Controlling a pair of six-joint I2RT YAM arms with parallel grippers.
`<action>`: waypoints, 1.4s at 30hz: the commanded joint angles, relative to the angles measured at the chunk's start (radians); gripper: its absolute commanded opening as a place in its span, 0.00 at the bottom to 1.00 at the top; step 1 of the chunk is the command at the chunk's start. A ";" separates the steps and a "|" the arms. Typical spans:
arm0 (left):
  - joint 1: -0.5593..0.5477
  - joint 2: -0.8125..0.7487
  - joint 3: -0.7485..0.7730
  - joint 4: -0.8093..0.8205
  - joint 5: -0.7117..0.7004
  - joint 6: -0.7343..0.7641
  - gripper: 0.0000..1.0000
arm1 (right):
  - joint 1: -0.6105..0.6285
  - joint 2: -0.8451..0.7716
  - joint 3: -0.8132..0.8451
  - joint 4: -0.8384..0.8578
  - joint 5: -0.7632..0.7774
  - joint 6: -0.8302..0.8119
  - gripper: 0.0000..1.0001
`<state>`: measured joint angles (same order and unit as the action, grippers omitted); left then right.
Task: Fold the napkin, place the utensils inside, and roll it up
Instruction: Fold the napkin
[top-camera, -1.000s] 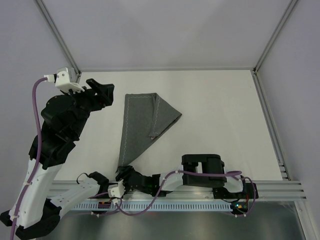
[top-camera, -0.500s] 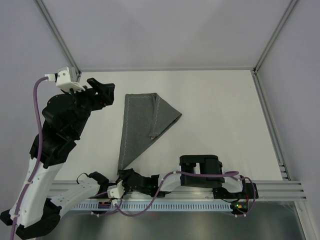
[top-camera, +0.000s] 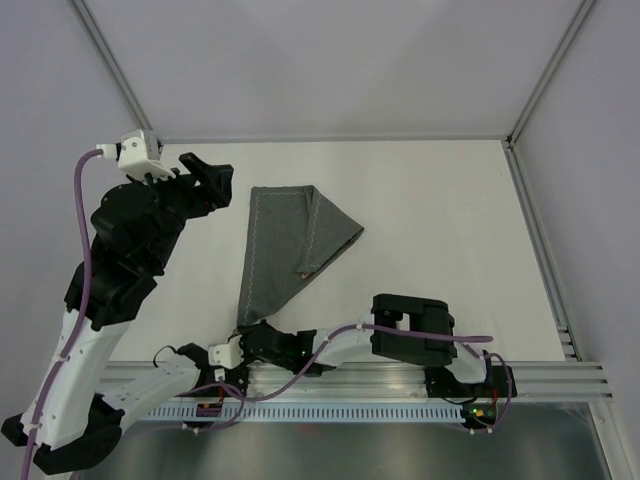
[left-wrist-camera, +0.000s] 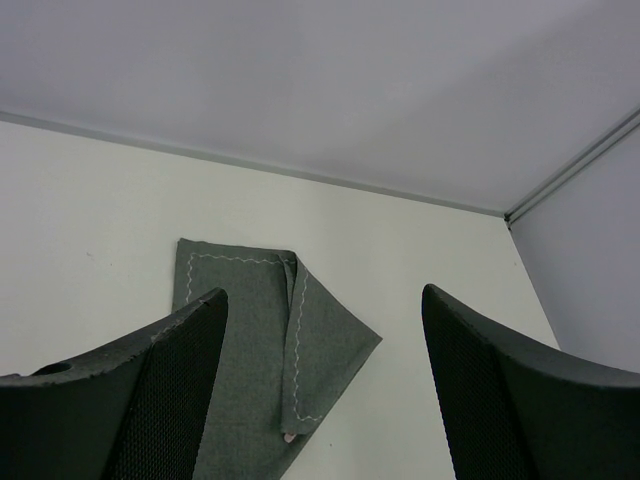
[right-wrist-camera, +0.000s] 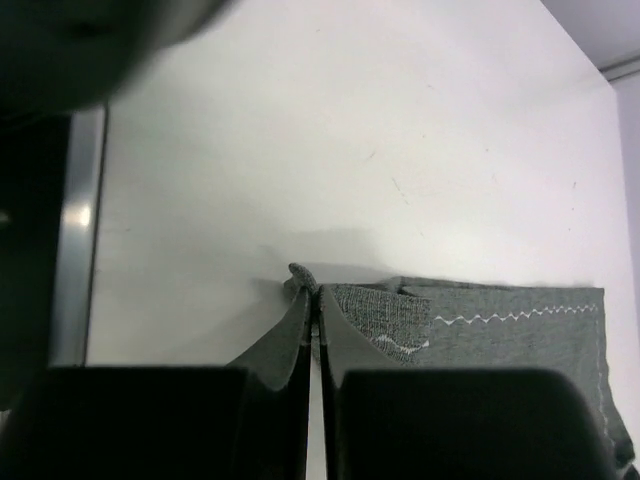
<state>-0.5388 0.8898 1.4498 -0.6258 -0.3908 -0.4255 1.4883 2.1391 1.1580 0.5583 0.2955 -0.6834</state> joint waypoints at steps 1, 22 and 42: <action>0.003 0.012 -0.003 0.035 0.007 0.033 0.83 | -0.043 -0.086 0.063 -0.104 -0.019 0.112 0.04; 0.003 0.077 0.018 0.051 0.030 0.045 0.84 | -0.350 -0.249 0.157 -0.388 -0.055 0.421 0.01; 0.034 0.133 0.057 0.051 0.093 0.056 0.84 | -0.579 -0.373 0.189 -0.540 0.008 0.466 0.00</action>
<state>-0.5167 1.0119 1.4673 -0.5987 -0.3321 -0.4034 0.9245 1.8214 1.3018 0.0563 0.2691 -0.2310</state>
